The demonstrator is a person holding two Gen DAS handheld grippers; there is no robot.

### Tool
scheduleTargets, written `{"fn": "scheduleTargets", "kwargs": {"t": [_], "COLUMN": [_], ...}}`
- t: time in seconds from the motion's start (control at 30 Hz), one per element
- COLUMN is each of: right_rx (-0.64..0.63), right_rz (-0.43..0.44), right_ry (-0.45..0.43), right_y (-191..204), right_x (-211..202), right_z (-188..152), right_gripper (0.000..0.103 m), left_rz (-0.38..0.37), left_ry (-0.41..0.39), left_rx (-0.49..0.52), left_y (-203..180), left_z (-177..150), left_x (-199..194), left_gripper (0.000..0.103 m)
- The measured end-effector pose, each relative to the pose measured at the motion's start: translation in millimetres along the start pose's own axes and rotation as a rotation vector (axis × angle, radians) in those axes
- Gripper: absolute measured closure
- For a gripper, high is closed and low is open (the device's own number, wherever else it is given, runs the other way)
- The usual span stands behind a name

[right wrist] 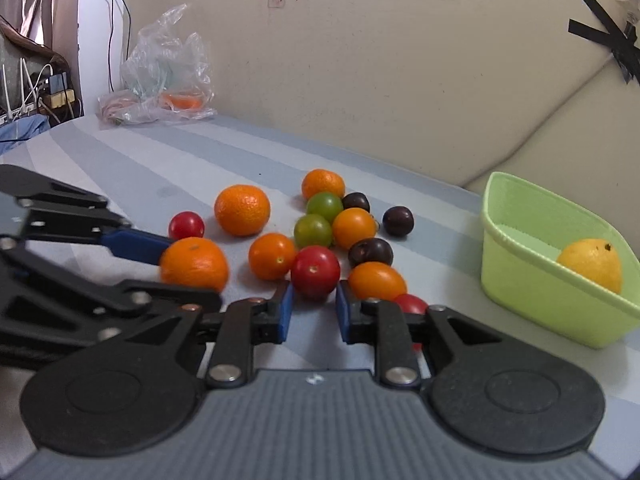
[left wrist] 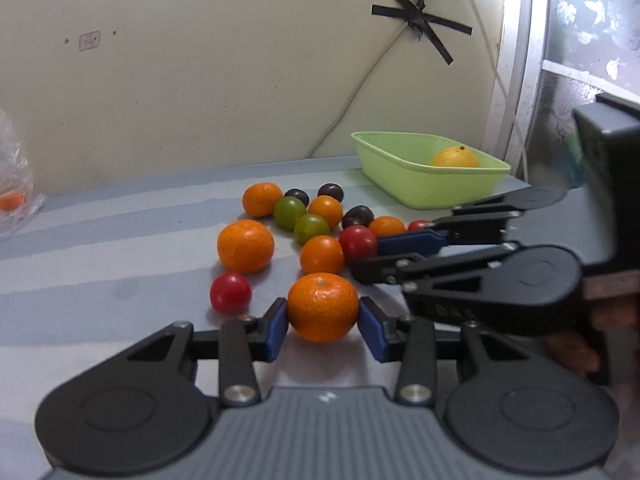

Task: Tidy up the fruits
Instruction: 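Grasp a mandarin orange with the left tool while the right tool grasps a red cherry tomato, then carry the mandarin and red tomato over the basket and open both tools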

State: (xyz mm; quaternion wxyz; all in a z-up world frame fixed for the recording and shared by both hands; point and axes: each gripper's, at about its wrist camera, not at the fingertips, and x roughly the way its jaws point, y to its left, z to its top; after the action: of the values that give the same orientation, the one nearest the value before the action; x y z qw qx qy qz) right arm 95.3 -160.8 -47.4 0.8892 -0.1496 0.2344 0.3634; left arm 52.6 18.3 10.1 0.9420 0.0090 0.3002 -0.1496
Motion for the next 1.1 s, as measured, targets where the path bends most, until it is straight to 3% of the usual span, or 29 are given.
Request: {"fn": "scheduleTargets", "kwargs": {"t": [0.13, 0.2, 0.23, 0.33, 0.37, 0.53, 0.7, 0.93, 1.1], "right_rx": [-0.01, -0.017, -0.023, -0.039, -0.038, 0.002, 0.05, 0.168, 0.211], "right_rz": [-0.001, 0.008, 0.008, 0.012, 0.005, 0.007, -0.006, -0.174, -0.273], "right_ry": [-0.008, -0.016, -0.022, -0.012, -0.008, -0.028, -0.07, -0.202, -0.24], "right_y": [2, 4, 5, 8, 8, 4, 0, -53, -87], "right_x": [-1, -1, -1, 4, 6, -8, -44, -74, -61], "right_z": [0, 1, 1, 4, 4, -3, -21, -18, -11], "right_gripper": [0.075, 0.055, 0.051, 0.058, 0.074, 0.074, 0.074, 0.074, 0.074], "left_rz": [-0.008, -0.01, -0.01, -0.002, -0.001, -0.017, -0.085, -0.17, -0.196], "left_ry": [-0.015, -0.02, -0.021, -0.014, -0.011, -0.005, -0.021, -0.098, -0.081], "left_rx": [-0.028, -0.042, -0.046, -0.047, -0.048, -0.052, -0.044, 0.029, 0.06], "left_y": [3, 5, 6, 7, 7, 5, -7, -37, -63], "left_z": [-5, -6, -6, -6, -6, -6, 11, 87, 135], "left_x": [-14, -18, -19, -18, -17, -14, -5, 43, 97], "left_gripper": [0.065, 0.065, 0.065, 0.065, 0.065, 0.065, 0.065, 0.065, 0.065]}}
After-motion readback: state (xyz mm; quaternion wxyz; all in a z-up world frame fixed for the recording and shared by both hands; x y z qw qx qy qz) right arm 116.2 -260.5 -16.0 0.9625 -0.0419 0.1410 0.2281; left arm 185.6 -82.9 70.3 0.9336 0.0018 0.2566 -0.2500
